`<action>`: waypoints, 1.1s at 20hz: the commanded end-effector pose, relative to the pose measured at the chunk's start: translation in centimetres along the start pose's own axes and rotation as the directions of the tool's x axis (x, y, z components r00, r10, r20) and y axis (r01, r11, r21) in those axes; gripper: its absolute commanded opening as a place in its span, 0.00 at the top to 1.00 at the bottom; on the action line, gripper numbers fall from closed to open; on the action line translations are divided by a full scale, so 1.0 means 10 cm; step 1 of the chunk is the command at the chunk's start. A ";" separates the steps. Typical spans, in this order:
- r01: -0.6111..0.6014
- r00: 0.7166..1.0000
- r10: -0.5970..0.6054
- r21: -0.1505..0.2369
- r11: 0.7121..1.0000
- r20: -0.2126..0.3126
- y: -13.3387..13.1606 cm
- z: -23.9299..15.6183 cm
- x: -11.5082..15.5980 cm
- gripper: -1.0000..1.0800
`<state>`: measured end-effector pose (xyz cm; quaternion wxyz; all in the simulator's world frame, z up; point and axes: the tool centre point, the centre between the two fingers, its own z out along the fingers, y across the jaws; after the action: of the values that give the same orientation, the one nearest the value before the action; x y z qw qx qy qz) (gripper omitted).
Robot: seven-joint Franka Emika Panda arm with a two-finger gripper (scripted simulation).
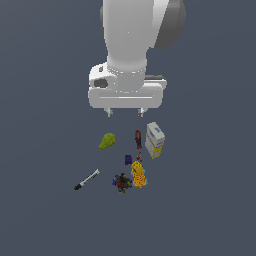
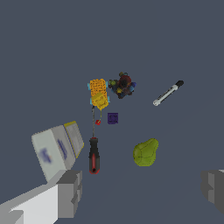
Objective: Pick up a designated object from a clutter of objects.
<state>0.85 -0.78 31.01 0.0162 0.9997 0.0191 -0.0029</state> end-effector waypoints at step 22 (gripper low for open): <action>0.475 0.880 -0.475 0.011 0.880 -0.009 0.11 1.45 1.03 0.04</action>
<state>10.52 -1.81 17.80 0.0097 0.9696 0.2445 -0.0042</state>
